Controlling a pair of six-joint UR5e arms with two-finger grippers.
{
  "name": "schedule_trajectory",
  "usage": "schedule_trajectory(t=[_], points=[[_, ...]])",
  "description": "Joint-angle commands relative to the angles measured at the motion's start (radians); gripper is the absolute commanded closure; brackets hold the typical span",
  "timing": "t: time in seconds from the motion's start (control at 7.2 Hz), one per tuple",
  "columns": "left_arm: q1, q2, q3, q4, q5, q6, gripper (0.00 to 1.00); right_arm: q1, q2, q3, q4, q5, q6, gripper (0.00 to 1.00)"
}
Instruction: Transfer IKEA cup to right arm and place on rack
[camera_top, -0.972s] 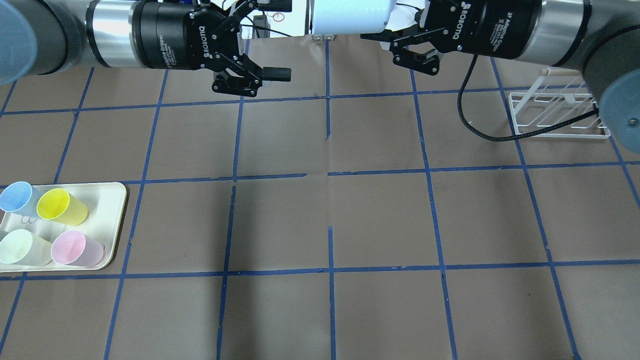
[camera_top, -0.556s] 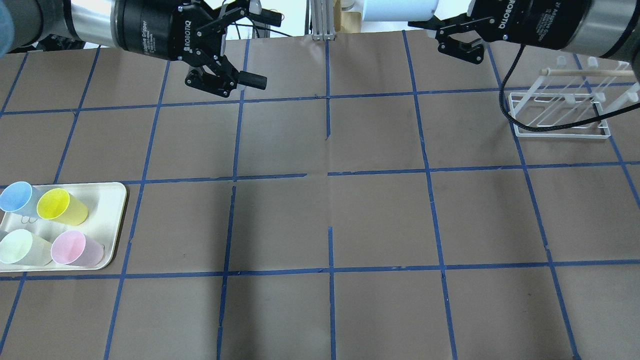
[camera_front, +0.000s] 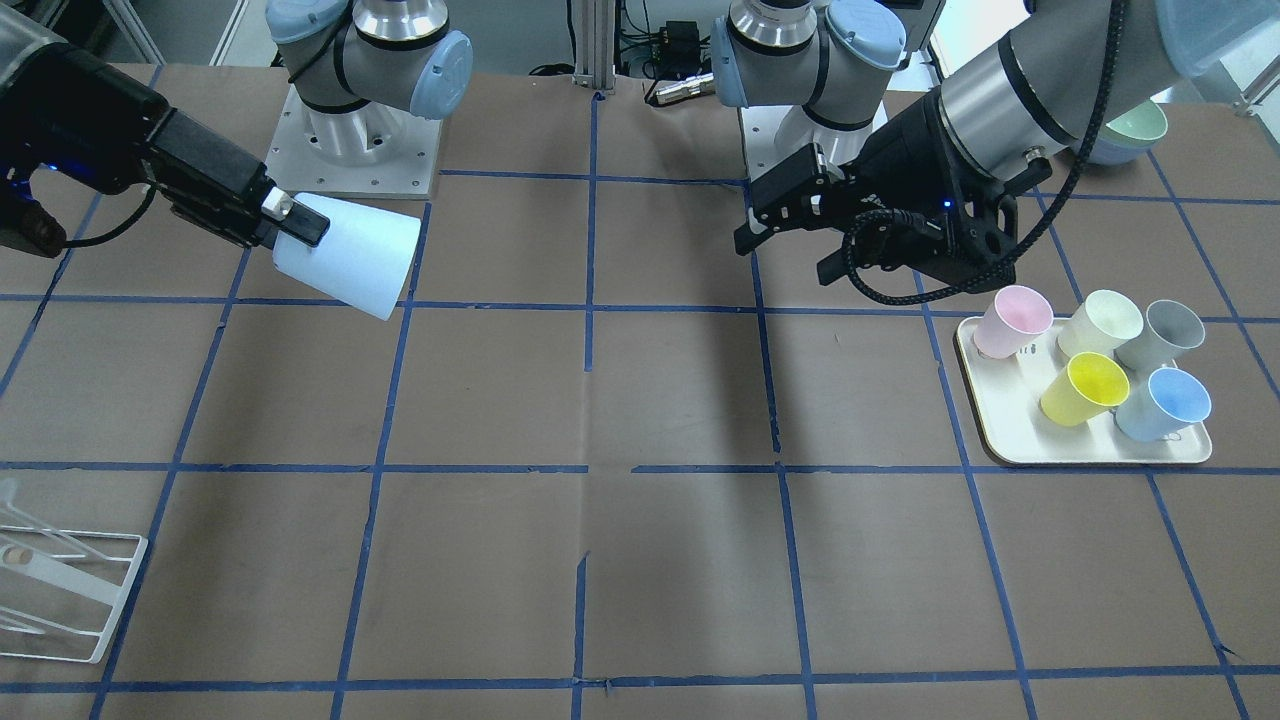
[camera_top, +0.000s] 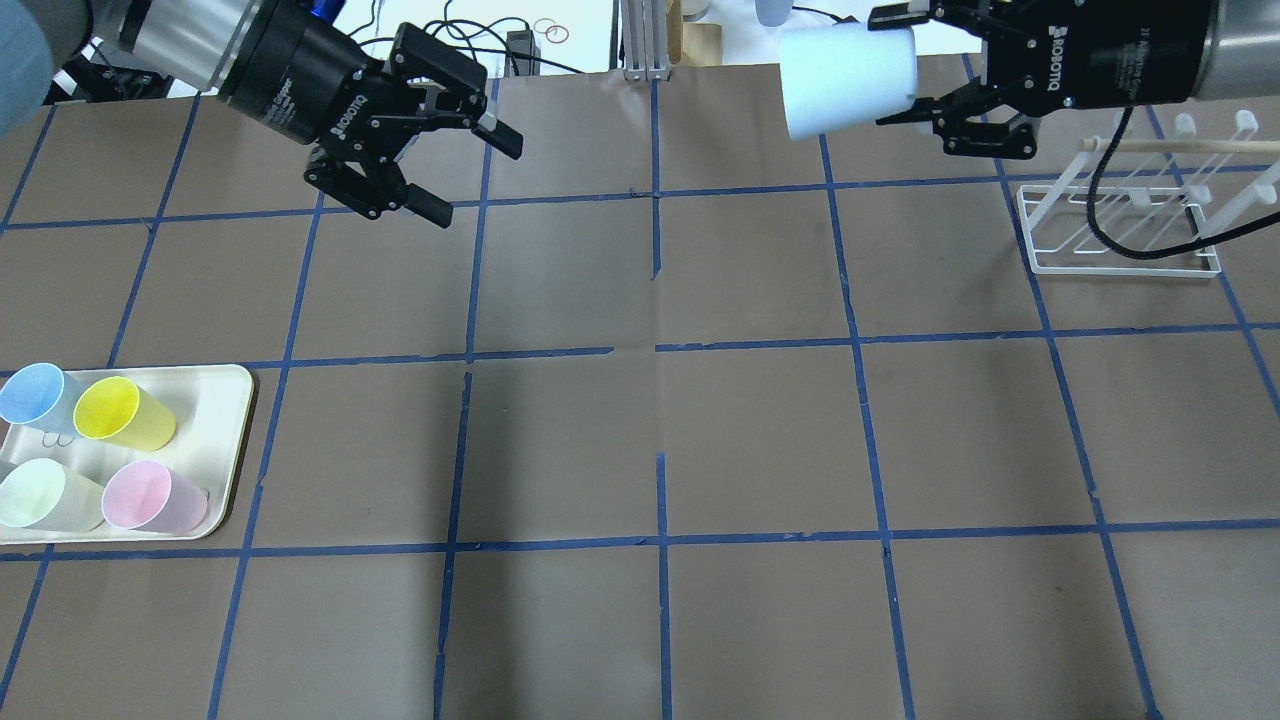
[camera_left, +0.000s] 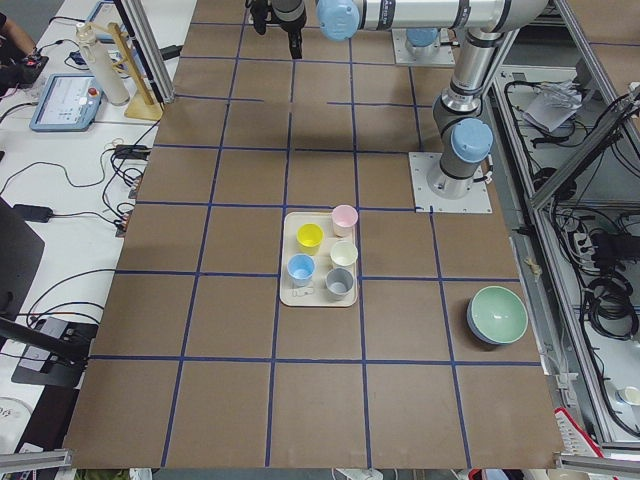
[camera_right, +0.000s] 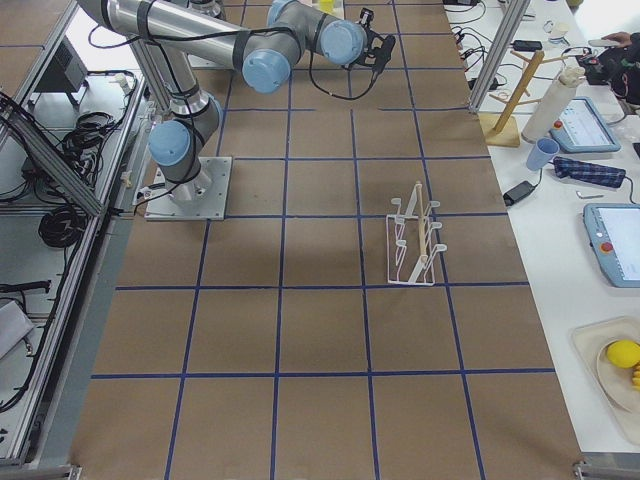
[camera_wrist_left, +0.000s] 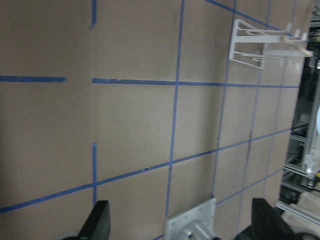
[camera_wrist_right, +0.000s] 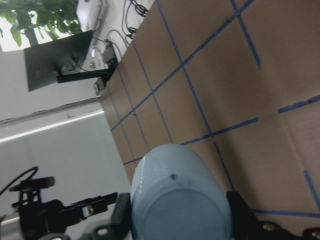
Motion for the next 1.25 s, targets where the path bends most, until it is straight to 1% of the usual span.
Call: schedule_trajectory(t=[0.0,0.14,0.28,0.42,0.56,0.69,0.83,1.11], points=[[-0.035,0.001,0.002,0.056,0.293,-0.064,0.0,0.001,-0.004,-0.024,-0.002,-0.262,-0.079,0.87],[-0.053,-0.006,0.004,0.115,0.371,-0.108,0.0,0.001,-0.005,-0.031,-0.029,-0.403,-0.18,0.88],[-0.06,-0.007,0.004,0.14,0.433,-0.162,0.0,0.001,-0.004,-0.031,-0.051,-0.535,-0.271,0.89],[-0.061,-0.01,0.005,0.142,0.427,-0.208,0.0,0.001,-0.002,-0.029,-0.109,-0.645,-0.323,0.89],[-0.061,-0.016,0.002,0.154,0.432,-0.214,0.0,0.001,0.005,-0.026,-0.182,-0.753,-0.368,0.89],[-0.061,-0.019,0.007,0.154,0.423,-0.169,0.0,-0.002,0.007,-0.02,-0.21,-0.777,-0.453,0.96],[-0.07,-0.015,0.014,0.145,0.423,-0.143,0.0,-0.018,0.019,-0.021,-0.238,-0.807,-0.53,0.96],[-0.071,-0.021,0.011,0.151,0.42,-0.133,0.0,-0.033,0.135,-0.023,-0.42,-0.846,-0.576,0.99]])
